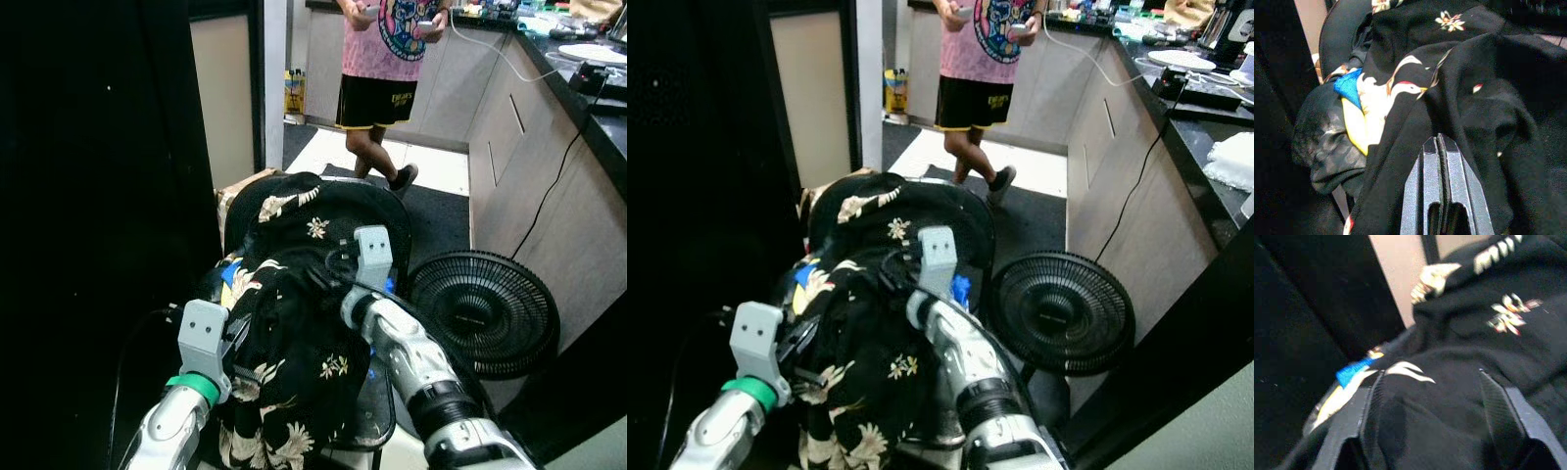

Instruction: Clothes washing

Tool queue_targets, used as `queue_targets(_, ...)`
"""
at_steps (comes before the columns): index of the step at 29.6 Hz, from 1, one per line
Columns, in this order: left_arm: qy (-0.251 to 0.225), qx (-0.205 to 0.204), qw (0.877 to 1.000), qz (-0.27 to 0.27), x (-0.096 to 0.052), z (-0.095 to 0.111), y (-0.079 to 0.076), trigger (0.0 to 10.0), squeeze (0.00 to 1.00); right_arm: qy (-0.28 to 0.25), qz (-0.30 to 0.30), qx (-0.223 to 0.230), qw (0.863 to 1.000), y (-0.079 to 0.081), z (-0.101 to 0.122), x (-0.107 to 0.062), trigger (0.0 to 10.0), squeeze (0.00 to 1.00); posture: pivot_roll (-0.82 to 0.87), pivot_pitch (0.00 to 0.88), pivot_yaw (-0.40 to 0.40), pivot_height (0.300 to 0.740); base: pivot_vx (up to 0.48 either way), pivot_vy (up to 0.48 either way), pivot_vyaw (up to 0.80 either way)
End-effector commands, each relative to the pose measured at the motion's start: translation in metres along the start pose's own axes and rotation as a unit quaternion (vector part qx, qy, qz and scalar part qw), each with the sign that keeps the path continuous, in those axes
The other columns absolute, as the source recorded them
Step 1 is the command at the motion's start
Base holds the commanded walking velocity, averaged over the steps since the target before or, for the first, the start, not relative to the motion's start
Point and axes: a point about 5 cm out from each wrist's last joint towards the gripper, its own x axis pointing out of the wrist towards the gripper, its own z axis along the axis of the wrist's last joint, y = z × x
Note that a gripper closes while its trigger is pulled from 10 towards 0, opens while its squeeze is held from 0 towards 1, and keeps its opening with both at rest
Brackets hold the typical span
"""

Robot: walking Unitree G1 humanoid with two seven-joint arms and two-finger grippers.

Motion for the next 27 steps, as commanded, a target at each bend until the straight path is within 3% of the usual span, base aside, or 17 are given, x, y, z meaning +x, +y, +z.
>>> queue_targets(1, 0.011, 0.003, 1.000, 0.000, -0.004, -0.004, -0.001, 10.0, 0.00, 0.005, -0.001, 0.007, 1.000, -0.001, -0.005, -0.001, 10.0, 1.00, -0.04, 0.116, 0.005, 0.740, 0.000, 0.000, 0.00)
queue_targets(5, 0.013, 0.003, 1.000, -0.002, -0.004, -0.005, -0.001, 10.0, 0.00, 0.026, 0.008, 0.009, 1.000, 0.002, -0.014, 0.002, 10.0, 1.00, -0.04, 0.134, 0.005, 0.740, 0.000, 0.000, 0.00)
queue_targets(6, 0.016, 0.004, 1.000, -0.004, -0.005, -0.005, -0.002, 10.0, 0.00, 0.072, -0.004, -0.005, 0.997, 0.004, -0.027, 0.002, 10.0, 1.00, -0.03, 0.148, 0.005, 0.740, 0.000, 0.000, 0.00)
queue_targets(7, 0.016, 0.004, 1.000, -0.004, -0.005, -0.005, -0.002, 10.0, 0.00, 0.072, -0.004, -0.005, 0.997, 0.004, -0.027, 0.002, 10.0, 1.00, -0.03, 0.148, 0.005, 0.740, 0.000, 0.000, 0.00)
queue_targets(8, 0.018, 0.004, 1.000, -0.006, -0.005, -0.005, -0.002, 10.0, 0.00, 0.104, -0.013, -0.016, 0.994, 0.005, -0.037, 0.001, 10.0, 1.00, -0.03, 0.149, 0.004, 0.740, 0.000, 0.000, 0.00)
queue_targets(9, 0.020, 0.004, 1.000, -0.008, -0.006, -0.005, -0.002, 10.0, 0.00, 0.135, -0.032, -0.018, 0.990, 0.004, -0.045, 0.000, 10.0, 0.00, -0.03, 0.151, 0.004, 0.740, 0.000, 0.000, 0.00)
queue_targets(13, 0.026, 0.004, 1.000, -0.013, -0.008, -0.006, -0.002, 10.0, 0.00, 0.185, -0.070, -0.002, 0.980, 0.001, -0.057, -0.003, 10.0, 0.00, -0.03, 0.152, 0.005, 0.740, 0.000, 0.000, 0.00)
queue_targets(18, 0.028, 0.006, 0.999, -0.016, -0.007, -0.006, -0.002, 10.0, 0.00, 0.195, -0.069, 0.007, 0.978, 0.002, -0.060, -0.004, 10.0, 0.00, -0.03, 0.145, 0.009, 0.740, 0.000, 0.000, 0.00)
queue_targets(19, 0.028, 0.007, 0.999, -0.018, -0.006, -0.006, -0.003, 10.0, 0.00, 0.197, -0.067, 0.009, 0.978, 0.002, -0.060, -0.004, 8.0, 0.00, -0.03, 0.144, 0.011, 0.740, 0.000, 0.000, 0.00)
queue_targets(20, 0.028, 0.007, 0.999, -0.018, -0.006, -0.006, -0.003, 10.0, 0.00, 0.197, -0.067, 0.009, 0.978, 0.002, -0.060, -0.004, 8.0, 0.00, -0.03, 0.144, 0.011, 0.740, 0.000, 0.000, 0.00)
queue_targets(21, 0.027, 0.008, 0.999, -0.019, -0.005, -0.005, -0.003, 10.0, 0.00, 0.195, -0.063, 0.010, 0.979, 0.002, -0.060, -0.003, 0.5, 0.00, -0.03, 0.141, 0.012, 0.740, 0.000, 0.000, 0.00)
queue_targets(22, 0.027, 0.008, 0.999, -0.020, -0.004, -0.005, -0.003, 10.0, 0.00, 0.191, -0.059, 0.013, 0.980, 0.002, -0.059, -0.003, 0.0, 0.00, -0.04, 0.140, 0.014, 0.740, 0.000, 0.000, 0.00)
queue_targets(27, 0.027, 0.008, 0.999, -0.022, -0.002, -0.004, -0.003, 10.0, 0.00, 0.184, -0.061, 0.020, 0.981, 0.000, -0.056, -0.002, 0.0, 0.00, -0.04, 0.134, 0.015, 0.740, 0.000, 0.000, 0.00)
